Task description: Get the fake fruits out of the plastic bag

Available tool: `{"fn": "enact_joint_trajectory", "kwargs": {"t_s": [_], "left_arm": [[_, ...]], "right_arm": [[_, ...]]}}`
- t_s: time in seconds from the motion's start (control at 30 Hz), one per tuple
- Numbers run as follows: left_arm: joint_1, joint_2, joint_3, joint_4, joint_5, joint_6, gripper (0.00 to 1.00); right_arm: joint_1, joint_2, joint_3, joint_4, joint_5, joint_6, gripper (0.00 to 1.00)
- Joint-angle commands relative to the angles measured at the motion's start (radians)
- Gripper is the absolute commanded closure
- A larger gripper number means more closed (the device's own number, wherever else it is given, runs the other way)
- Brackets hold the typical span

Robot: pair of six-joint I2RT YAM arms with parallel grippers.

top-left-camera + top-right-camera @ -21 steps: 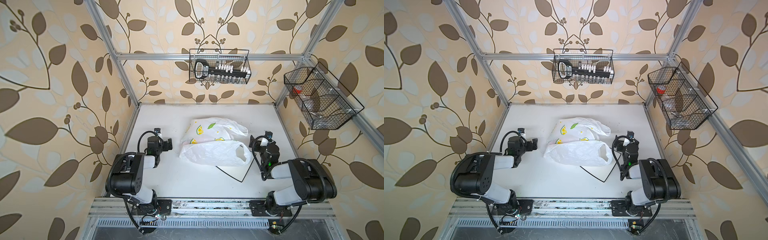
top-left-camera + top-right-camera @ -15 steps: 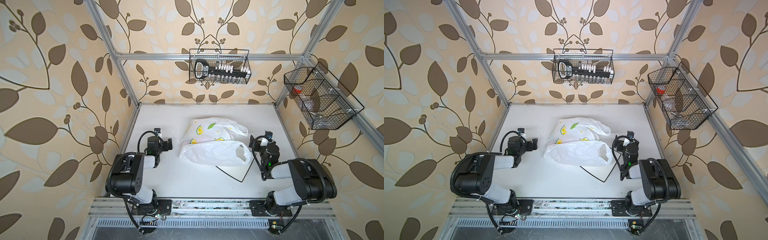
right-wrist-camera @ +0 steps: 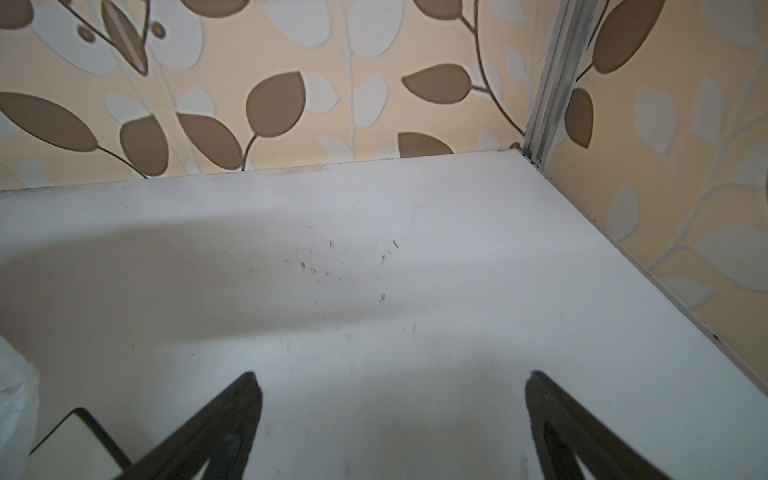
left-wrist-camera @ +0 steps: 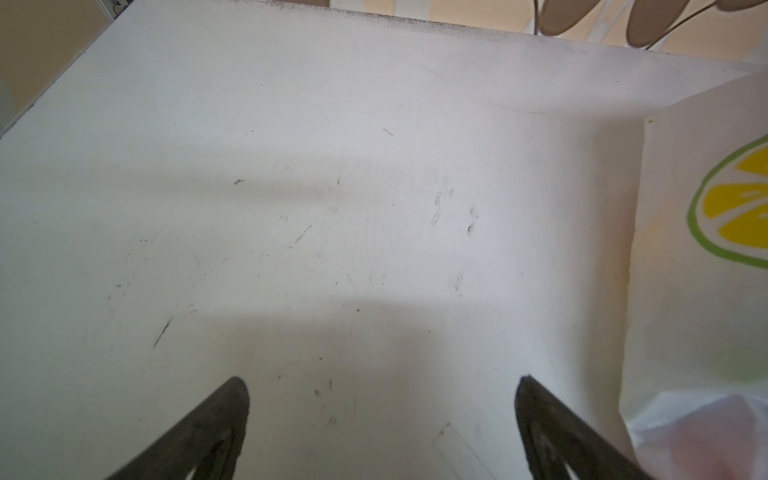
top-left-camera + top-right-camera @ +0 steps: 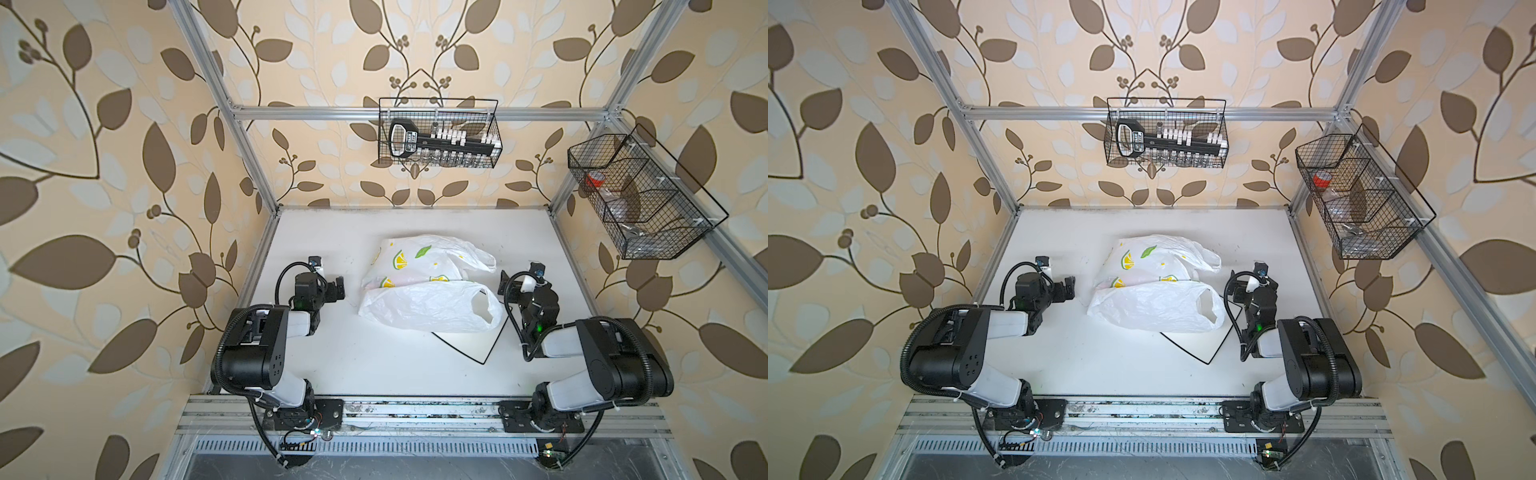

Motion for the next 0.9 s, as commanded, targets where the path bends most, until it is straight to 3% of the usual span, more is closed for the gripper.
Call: {"fn": "enact_joint_trajectory", "kwargs": {"t_s": [0.0,0.23,0.3,0.43,0.53,0.7,0.8,0.87], "left_arm": [[-0.006,-0.028,-0.001,0.029,0.006,0.019,0.01],[-0.005,-0.031,-0.003,0.029,0.005,0.02,0.01],[-0.005,-0.041,-0.013,0.043,0.005,0.023,0.01],[-0.029,-0.155,0.055,-0.148,-0.037,0.031,0.02],[-0.083,-0.226,0.088,-0.229,-0.112,0.051,0.01],[-0.101,-0.354,0.093,-0.239,-0.047,-0.055,0.01],[-0.103,-0.428,0.109,-0.257,0.005,-0.129,0.01],[-0.105,-0.472,0.13,-0.285,0.055,-0.184,0.02]], "right_arm": [[-0.004,-0.002,0.005,0.018,-0.012,0.001,0.01],[-0.004,-0.006,0.003,0.021,-0.01,0.0,0.01],[-0.002,-0.037,0.002,0.018,0.091,0.033,0.01],[-0.003,-0.241,0.094,-0.319,0.179,0.072,0.01],[-0.003,-0.325,0.135,-0.436,0.227,0.102,0.01],[-0.004,-0.419,0.212,-0.694,0.375,0.326,0.01],[-0.004,-0.472,0.295,-0.912,0.297,0.4,0.01],[-0.005,-0.522,0.318,-0.986,0.157,0.407,0.01]]}}
